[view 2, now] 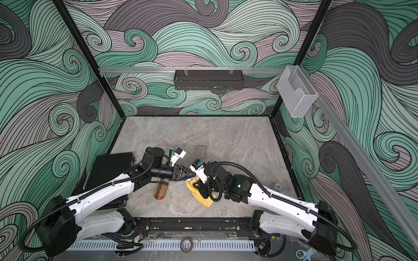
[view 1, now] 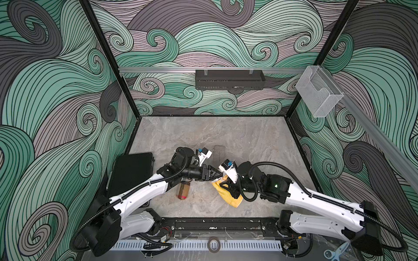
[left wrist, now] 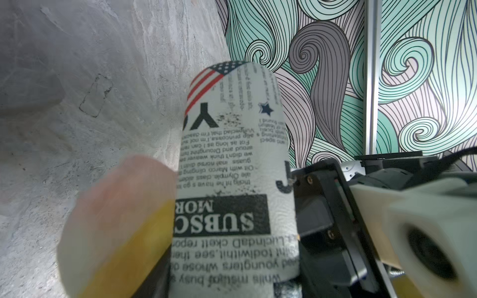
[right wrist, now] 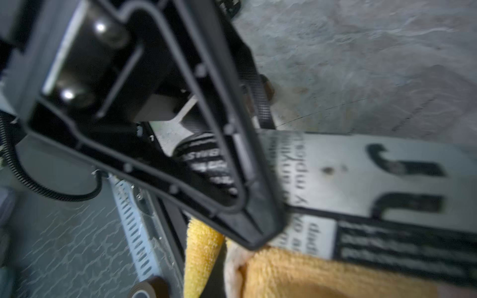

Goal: Wipe the eyeglass case
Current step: Wipe the dirt from the eyeglass case.

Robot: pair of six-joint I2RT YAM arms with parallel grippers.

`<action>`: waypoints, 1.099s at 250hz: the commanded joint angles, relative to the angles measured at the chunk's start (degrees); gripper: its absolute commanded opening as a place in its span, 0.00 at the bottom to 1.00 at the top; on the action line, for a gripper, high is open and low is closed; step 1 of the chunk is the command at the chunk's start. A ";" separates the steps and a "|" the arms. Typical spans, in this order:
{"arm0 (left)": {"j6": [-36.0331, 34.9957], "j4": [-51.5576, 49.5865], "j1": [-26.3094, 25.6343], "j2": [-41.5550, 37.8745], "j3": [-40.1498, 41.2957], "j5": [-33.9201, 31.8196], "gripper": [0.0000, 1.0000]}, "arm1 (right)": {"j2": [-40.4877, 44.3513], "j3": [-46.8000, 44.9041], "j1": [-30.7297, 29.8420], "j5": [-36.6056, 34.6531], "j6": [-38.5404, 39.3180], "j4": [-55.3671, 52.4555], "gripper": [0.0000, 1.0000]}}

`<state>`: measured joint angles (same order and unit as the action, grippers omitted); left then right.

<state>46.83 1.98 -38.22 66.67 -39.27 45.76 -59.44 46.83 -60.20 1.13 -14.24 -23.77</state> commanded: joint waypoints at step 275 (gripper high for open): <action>-5.64 -2.25 0.27 -0.05 -0.68 4.48 0.41 | 4.45 1.22 0.65 0.92 3.34 0.90 0.00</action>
<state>42.59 -1.37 -37.65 66.67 -39.29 47.92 -55.53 47.59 -56.49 -6.28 -12.40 -29.32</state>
